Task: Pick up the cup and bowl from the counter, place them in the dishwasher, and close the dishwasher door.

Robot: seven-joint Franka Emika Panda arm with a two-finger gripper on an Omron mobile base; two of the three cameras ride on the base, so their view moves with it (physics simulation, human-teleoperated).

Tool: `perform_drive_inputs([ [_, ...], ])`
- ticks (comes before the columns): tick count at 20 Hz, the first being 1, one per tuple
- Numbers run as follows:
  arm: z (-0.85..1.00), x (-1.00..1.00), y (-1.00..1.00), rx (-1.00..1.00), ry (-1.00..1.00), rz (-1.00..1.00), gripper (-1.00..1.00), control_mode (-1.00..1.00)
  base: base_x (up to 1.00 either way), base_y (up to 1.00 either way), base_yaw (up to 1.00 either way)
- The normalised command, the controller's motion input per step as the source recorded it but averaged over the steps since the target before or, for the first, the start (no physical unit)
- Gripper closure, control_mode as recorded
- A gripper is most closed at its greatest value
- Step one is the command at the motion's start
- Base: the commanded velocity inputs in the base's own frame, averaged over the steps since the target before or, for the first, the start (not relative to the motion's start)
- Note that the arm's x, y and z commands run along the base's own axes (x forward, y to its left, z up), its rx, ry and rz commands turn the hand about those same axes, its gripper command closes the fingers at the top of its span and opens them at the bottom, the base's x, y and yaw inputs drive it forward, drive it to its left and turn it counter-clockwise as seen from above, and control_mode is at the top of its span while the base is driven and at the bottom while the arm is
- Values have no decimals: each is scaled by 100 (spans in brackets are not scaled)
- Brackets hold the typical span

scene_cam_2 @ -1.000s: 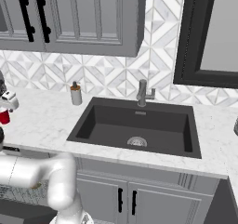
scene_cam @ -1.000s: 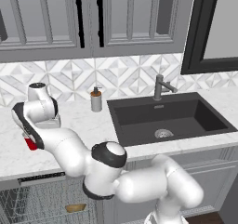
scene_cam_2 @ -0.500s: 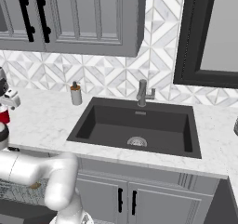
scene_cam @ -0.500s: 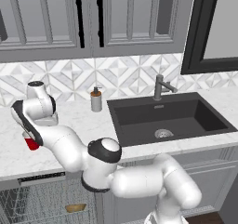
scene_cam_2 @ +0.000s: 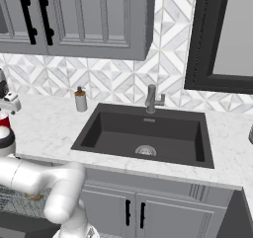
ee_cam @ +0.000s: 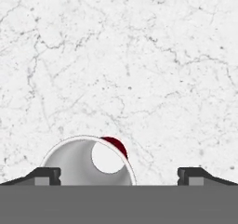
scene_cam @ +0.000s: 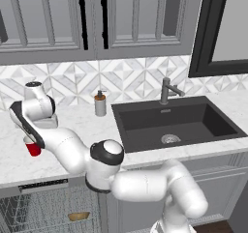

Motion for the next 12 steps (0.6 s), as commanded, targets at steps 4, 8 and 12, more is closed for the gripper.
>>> perform_drive_inputs([
  [4,0,-16,0,0,0,0,-100,-100,0,0,0],
  [8,-5,-14,0,0,0,0,-100,-100,0,0,0],
  [12,-13,-2,0,0,0,0,-100,-100,0,0,0],
])
